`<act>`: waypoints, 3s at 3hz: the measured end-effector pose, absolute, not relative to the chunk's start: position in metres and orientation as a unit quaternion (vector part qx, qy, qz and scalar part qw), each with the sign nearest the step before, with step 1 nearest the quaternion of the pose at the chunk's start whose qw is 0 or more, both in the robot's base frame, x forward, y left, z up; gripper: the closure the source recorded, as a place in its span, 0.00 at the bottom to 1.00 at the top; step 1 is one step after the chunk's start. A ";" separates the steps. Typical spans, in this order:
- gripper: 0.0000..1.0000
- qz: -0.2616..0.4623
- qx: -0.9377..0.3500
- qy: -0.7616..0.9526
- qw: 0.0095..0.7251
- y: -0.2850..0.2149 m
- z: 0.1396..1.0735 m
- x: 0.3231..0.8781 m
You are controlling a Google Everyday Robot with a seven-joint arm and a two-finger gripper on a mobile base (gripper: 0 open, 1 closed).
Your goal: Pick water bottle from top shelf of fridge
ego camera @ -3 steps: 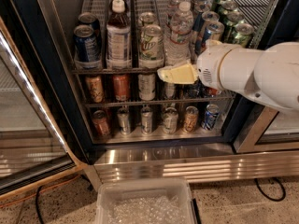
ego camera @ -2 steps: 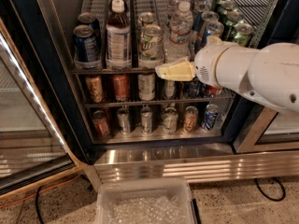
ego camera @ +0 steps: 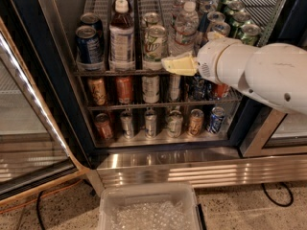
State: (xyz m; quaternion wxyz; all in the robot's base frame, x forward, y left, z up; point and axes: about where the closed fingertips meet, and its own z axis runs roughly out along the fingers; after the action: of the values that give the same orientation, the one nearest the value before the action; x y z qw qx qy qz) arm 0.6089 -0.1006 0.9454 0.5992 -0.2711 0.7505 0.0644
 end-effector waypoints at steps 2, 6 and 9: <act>0.19 0.056 -0.258 0.750 0.606 -0.104 0.941 0.622; 0.31 0.040 -0.227 0.751 0.619 -0.103 0.930 0.702; 0.73 0.036 -0.226 0.750 0.621 -0.106 0.930 0.709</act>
Offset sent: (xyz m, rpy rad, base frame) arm 0.0226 -0.0068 -0.0097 0.0139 -0.0119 -0.0537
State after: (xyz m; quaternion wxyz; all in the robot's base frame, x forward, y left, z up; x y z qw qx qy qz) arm 0.7091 -0.1062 0.9301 0.6208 -0.2261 0.7498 0.0357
